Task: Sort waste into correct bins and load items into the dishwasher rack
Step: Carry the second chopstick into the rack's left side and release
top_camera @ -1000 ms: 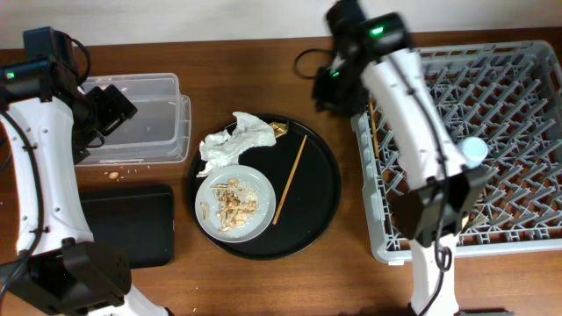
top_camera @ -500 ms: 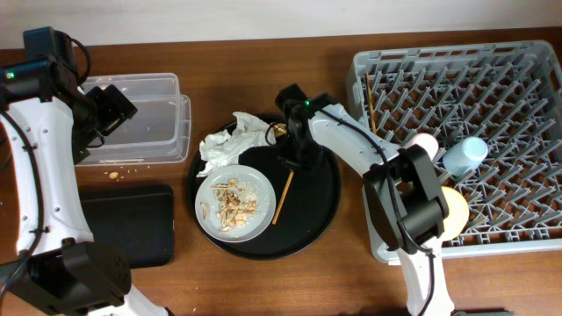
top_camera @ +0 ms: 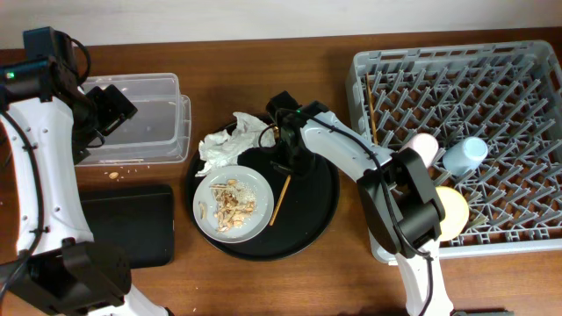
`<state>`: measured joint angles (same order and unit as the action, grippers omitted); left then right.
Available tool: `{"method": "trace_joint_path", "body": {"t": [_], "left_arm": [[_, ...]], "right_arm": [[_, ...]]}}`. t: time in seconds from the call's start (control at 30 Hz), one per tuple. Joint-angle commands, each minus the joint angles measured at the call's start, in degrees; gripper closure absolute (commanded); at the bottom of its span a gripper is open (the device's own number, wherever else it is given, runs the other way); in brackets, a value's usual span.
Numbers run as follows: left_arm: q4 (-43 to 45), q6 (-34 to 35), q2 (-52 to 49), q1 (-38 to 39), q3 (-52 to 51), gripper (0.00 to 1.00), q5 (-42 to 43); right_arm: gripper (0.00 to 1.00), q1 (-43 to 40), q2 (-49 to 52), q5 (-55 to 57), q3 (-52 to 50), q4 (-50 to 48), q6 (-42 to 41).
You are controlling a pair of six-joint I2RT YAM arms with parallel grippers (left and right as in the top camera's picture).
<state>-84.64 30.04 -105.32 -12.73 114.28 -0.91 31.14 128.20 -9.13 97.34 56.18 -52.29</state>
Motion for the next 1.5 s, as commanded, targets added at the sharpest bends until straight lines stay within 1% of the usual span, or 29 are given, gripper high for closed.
{"method": "trace_joint_path", "body": {"t": [0.0, 0.1, 0.13, 0.27, 0.37, 0.47, 0.53, 0.63, 0.67, 0.73, 0.8, 0.87, 0.97, 1.17, 1.33, 1.4, 1.47], "left_arm": [[-0.1, 0.5, 1.6, -0.3, 1.0, 0.01, -0.4], [-0.1, 0.5, 1.6, -0.3, 1.0, 0.01, -0.4], [-0.1, 0.5, 1.6, -0.3, 1.0, 0.01, -0.4], [-0.1, 0.5, 1.6, -0.3, 1.0, 0.01, -0.4], [-0.1, 0.5, 1.6, -0.3, 1.0, 0.01, -0.4], [-0.1, 0.5, 1.6, -0.3, 1.0, 0.01, -0.4], [-0.1, 0.5, 1.6, -0.3, 1.0, 0.01, -0.4], [-0.1, 0.5, 1.6, -0.3, 1.0, 0.01, -0.4], [-0.1, 0.5, 1.6, -0.3, 1.0, 0.01, -0.4], [-0.1, 0.5, 1.6, -0.3, 1.0, 0.01, -0.4], [-0.1, 0.5, 1.6, -0.3, 1.0, 0.01, -0.4], [-0.1, 0.5, 1.6, -0.3, 1.0, 0.01, -0.4], [-0.1, 0.5, 1.6, -0.3, 1.0, 0.01, -0.4], [-0.1, 0.5, 1.6, -0.3, 1.0, 0.01, -0.4], [-0.1, 0.5, 1.6, -0.3, 1.0, 0.01, -0.4], [-0.1, 0.5, 1.6, -0.3, 1.0, 0.01, -0.4], [-0.1, 0.5, 1.6, -0.3, 1.0, 0.01, -0.4]], "right_arm": [[0.91, 0.9, 0.5, -1.7, -1.6, 1.3, -0.7], [0.91, 0.6, 0.5, -2.3, -1.5, 2.1, -0.7], [0.96, 0.6, 0.5, -2.3, -1.5, 2.1, -0.7], [0.96, -0.1, -0.7, -4.5, 0.0, 3.3, -0.4], [0.96, -2.1, -2.7, -4.4, 5.4, 8.0, 4.0], [0.96, -5.4, -5.2, -4.5, 13.8, 14.5, 9.2], [0.96, -8.0, -6.4, -4.4, 20.7, 19.2, 14.4], [0.96, -14.9, -7.0, -3.7, 35.8, 28.4, 30.8], [0.96, -17.4, -7.0, -3.8, 39.1, 30.3, 36.7], [0.96, -21.4, -7.0, -3.7, 41.8, 32.2, 44.5], [0.96, -24.4, -6.9, -1.6, 41.7, 32.1, 46.6], [0.96, -27.1, -6.3, 4.6, 40.8, 31.4, 46.6], [0.96, -28.9, -5.2, 7.3, 39.5, 29.7, 48.2], [0.96, -29.3, -3.6, 7.3, 33.1, 23.7, 48.9], [0.96, -29.2, -3.0, 5.4, 25.1, 18.5, 48.9], [0.96, -29.1, -3.0, 4.9, 23.1, 18.0, 48.9], [0.92, -28.7, -3.0, 4.9, 22.3, 18.0, 48.9]]}}
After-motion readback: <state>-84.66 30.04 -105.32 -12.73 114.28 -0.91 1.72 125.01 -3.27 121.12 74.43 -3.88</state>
